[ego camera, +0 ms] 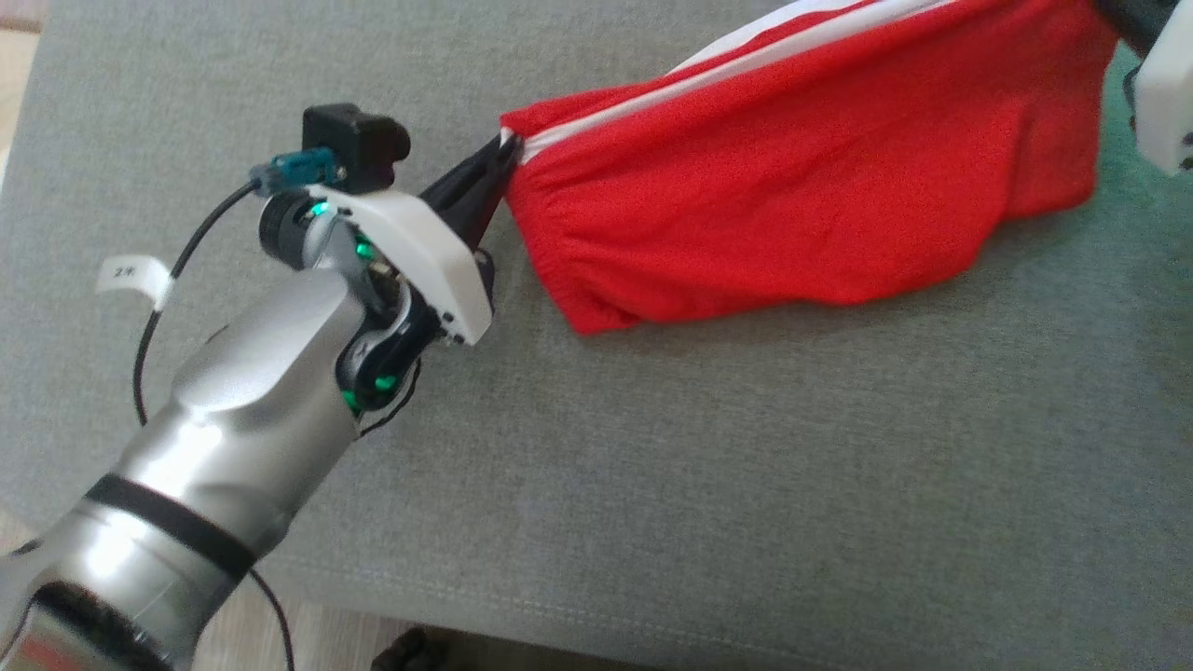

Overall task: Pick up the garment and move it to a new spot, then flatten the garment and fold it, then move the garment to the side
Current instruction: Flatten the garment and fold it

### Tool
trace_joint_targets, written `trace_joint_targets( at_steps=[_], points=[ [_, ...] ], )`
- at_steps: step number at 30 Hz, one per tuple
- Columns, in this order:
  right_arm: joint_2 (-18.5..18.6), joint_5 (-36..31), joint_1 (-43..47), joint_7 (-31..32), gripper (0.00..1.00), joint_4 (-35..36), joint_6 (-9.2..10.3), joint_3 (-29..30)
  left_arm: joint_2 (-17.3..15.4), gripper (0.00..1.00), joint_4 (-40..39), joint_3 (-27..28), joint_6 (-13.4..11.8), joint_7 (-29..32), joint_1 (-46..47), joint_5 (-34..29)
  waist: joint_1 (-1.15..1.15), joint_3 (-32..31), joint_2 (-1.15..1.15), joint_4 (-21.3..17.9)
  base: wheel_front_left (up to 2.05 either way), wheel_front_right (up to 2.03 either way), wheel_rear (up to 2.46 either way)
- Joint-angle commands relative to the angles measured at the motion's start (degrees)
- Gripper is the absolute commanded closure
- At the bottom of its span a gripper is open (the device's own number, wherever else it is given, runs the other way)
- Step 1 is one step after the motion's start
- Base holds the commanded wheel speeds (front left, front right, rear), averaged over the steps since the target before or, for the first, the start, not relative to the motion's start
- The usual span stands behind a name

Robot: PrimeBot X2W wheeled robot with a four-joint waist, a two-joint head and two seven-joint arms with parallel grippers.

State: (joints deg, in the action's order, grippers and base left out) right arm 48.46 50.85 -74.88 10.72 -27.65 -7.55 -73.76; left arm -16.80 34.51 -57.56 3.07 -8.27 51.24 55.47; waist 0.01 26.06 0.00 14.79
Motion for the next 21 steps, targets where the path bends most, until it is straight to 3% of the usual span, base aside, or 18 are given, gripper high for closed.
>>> trace_joint_targets(
  at_steps=[1, 3, 4, 5, 6, 7, 13, 21],
  points=[
    [0.83, -0.27, -0.64, 0.5, 1.0, -0.42, 0.06, 0.58, -1.21, 1.0, 0.67, 2.25, 0.26, -0.89, 2.96, -0.5, -0.01, 1.42, 0.0, 1.31, 0.0, 0.0, 0.0],
    [0.8, -0.85, -0.87, 0.57, 1.0, -1.08, 0.06, 0.51, 0.04, 1.0, 2.58, 1.65, 0.83, -1.01, 3.57, -0.78, -0.01, 1.85, 0.0, 1.76, 0.0, 0.0, 0.0],
    [0.8, -1.5, -1.14, 0.32, 0.56, -1.45, 0.06, 0.48, 0.69, 1.0, 3.42, 1.68, 1.02, -1.21, 3.8, -0.6, -0.01, 2.15, 0.0, 1.91, 0.0, 0.0, 0.0],
    [0.66, -1.47, -1.29, 0.2, 0.0, -2.26, 0.06, 0.47, 1.28, 0.67, 4.29, 1.86, 1.12, -1.53, 4.04, -0.39, -0.01, 2.43, 0.0, 2.0, 0.0, 0.0, 0.0],
    [0.42, -1.66, -1.56, -0.07, 0.0, -3.1, 0.06, 0.46, 1.76, 0.17, 5.15, 1.93, 1.22, -1.88, 4.27, -0.34, -0.01, 2.64, 0.0, 2.02, 0.0, 0.0, 0.0],
    [0.12, -2.0, -1.94, -0.77, 0.0, -4.18, 0.06, 0.46, 2.2, 0.0, 5.98, 2.09, 1.3, -2.28, 4.43, -0.23, -0.01, 2.81, 0.0, 2.0, 0.0, 0.0, 0.0],
    [-2.4, -2.03, -2.58, -5.78, 0.0, -10.4, 0.06, 1.55, 3.21, 0.0, 9.35, 2.93, 1.78, -3.81, 4.59, 0.44, -0.01, 2.98, 0.0, 1.2, 0.0, 0.0, 0.0],
    [-7.99, 1.22, 5.35, -20.34, 0.0, -21.04, 0.06, 8.43, 1.49, 0.0, 9.56, 9.73, 0.31, -6.63, 0.09, 1.54, -0.01, -3.32, 0.0, -2.0, 0.0, 0.0, 0.0]
  ],
)
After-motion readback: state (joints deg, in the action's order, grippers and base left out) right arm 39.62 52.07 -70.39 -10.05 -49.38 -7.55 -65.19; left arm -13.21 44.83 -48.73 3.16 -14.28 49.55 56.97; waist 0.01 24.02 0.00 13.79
